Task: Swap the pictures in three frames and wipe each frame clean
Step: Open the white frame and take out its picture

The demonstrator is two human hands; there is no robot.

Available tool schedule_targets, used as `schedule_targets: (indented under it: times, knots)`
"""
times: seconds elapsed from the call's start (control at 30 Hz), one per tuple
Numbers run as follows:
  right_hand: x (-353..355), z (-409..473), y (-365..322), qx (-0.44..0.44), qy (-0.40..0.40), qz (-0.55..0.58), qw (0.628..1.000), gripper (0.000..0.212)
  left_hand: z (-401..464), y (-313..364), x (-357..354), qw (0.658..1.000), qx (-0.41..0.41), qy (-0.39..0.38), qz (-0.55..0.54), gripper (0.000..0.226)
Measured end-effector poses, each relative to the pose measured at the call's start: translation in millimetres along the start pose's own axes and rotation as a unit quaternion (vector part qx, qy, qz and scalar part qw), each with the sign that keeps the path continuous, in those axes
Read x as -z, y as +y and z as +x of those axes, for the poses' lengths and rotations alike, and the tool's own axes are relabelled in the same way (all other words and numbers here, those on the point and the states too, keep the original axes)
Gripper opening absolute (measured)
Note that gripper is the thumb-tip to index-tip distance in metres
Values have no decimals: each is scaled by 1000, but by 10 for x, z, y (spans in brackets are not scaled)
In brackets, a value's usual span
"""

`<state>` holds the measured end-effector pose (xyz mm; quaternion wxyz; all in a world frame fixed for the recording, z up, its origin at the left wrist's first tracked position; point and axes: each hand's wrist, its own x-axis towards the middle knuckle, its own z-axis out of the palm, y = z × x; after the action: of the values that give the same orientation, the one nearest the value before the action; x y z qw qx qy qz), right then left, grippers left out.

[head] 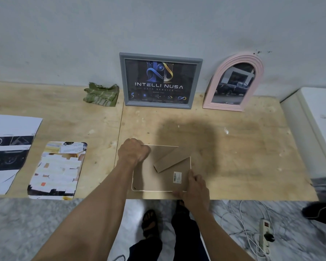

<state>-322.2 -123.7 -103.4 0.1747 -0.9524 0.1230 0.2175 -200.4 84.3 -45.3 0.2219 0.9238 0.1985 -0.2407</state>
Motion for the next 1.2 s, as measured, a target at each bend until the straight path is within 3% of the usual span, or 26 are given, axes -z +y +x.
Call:
schedule_targets:
  times: [0.17, 0.33, 0.47, 0.57, 0.67, 0.77, 1.07, 1.2]
  knots:
    - [41, 2, -16, -5, -9, -9, 1000, 99, -111, -12, 12, 999, -10, -6, 53, 38]
    - [72, 13, -43, -6, -18, -9, 1000, 99, -188, -19, 62, 999, -11, -5, 46, 36]
    - [96, 12, -86, -14, -19, -8, 1000, 95, -139, -98, 68, 999, 11, -40, -18, 31]
    - [96, 14, -93, -16, -19, -6, 1000, 95, -102, -215, 41, 996, 9, -56, -65, 42]
    - [90, 11, -82, -16, -16, -2, 1000, 96, -20, -375, 75, 977, 15, -107, -185, 58]
    - [84, 7, -76, -16, -14, 9, 1000, 96, 22, -483, 49, 948, 10, -127, -293, 50]
    - [62, 7, -35, 0, -15, 4, 1000, 97, -14, -522, -180, 929, 49, -60, -363, 44]
    - [61, 28, -40, -4, -15, 8, 1000, 92, -26, -655, -312, 906, 96, -2, -413, 18]
